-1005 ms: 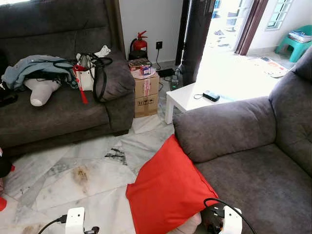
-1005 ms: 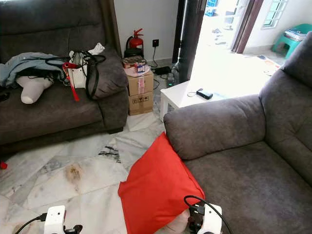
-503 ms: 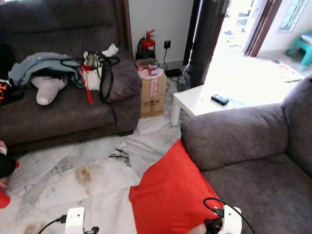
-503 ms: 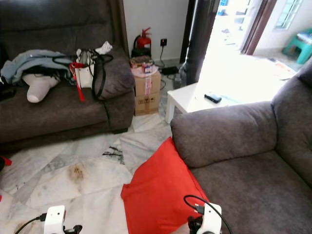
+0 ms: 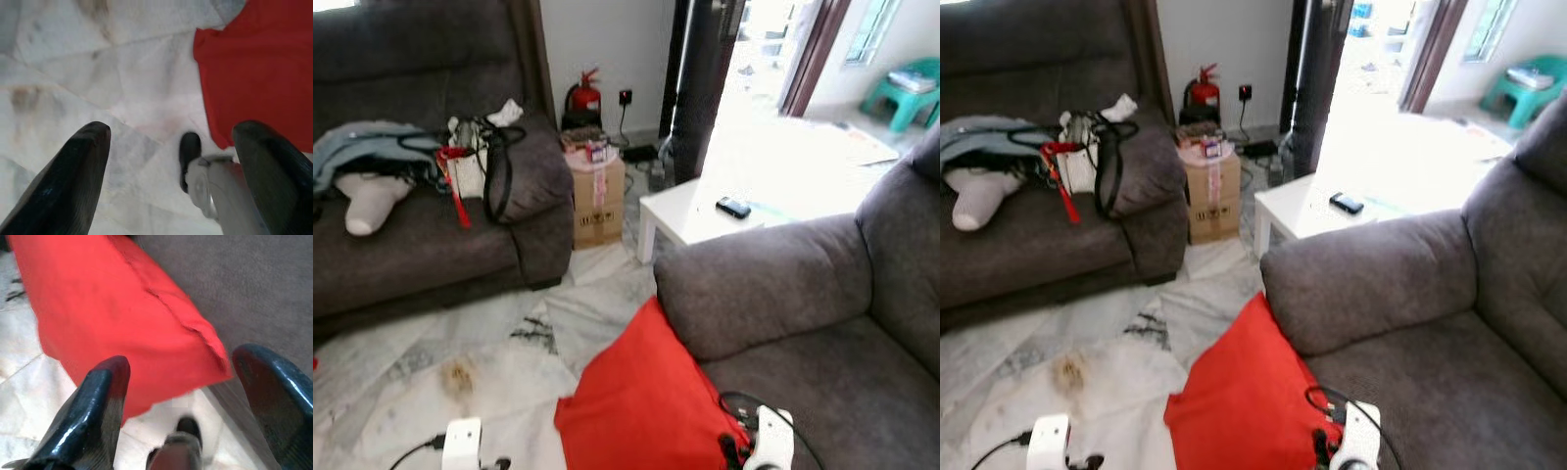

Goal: Move the pillow to the sofa from floor

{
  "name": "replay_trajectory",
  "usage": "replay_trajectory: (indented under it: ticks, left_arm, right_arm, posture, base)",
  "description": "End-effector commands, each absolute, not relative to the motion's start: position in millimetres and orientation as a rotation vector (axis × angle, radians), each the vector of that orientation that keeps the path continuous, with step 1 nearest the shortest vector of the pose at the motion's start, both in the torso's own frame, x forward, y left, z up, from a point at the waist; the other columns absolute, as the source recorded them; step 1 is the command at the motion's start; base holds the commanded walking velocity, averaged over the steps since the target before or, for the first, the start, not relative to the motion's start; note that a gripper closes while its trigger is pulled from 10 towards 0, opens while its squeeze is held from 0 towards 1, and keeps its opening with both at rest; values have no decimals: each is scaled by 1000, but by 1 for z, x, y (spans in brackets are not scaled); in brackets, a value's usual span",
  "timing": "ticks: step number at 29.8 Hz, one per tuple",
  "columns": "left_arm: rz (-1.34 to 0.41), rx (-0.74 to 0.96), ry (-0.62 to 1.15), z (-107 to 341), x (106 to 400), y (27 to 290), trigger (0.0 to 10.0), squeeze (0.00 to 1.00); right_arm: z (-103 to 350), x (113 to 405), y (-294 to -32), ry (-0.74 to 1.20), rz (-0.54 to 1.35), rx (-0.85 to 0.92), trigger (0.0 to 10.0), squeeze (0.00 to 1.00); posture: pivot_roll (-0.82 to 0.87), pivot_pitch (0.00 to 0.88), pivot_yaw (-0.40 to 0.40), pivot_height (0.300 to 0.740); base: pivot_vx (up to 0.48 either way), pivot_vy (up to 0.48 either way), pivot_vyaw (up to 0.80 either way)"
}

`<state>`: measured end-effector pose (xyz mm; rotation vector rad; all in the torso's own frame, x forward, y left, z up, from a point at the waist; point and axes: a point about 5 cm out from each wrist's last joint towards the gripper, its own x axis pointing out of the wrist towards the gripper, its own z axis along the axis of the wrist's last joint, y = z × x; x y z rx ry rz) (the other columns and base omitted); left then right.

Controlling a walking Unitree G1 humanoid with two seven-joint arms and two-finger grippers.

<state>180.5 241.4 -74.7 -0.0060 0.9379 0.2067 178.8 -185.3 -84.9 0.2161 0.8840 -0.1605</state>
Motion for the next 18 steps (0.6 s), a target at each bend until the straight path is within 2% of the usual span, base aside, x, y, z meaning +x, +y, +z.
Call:
replay_trajectory:
  ticks: [1,7,10,15,16,17,18]
  left_arm:
    - [197,-15,956,-77,179,237,10000,0]
    - [208,17,926,-75,181,238,10000,0]
    - [252,85,860,-71,184,242,10000,0]
    - [347,80,740,-64,187,245,10000,0]
    - [342,95,706,-62,189,245,10000,0]
    - [333,109,635,-49,208,250,10000,0]
    - [333,109,635,-49,208,250,10000,0]
  right_arm:
    - [-87,171,-194,901,-188,210,10000,0]
    - [-85,174,-194,865,-192,211,10000,0]
    - [-83,177,-195,822,-197,207,10000,0]
    - [-78,180,-198,749,-216,185,10000,0]
    - [-77,181,-198,730,-216,186,10000,0]
    - [-76,182,-198,720,-213,185,10000,0]
    - [-76,182,-198,720,-213,185,10000,0]
  posture:
    - [-59,0,-22,740]
    - [-59,0,-20,740]
    - [-60,0,-19,740]
    - [-49,0,-19,740]
    - [-51,0,-17,740]
    - [-52,0,-13,740]
    - [-52,0,-13,740]
  base:
    - [0,0,0]
    - [0,0,0]
    - [0,0,0]
    - [0,0,0]
    - [0,0,0]
    - [0,0,0]
    - [0,0,0]
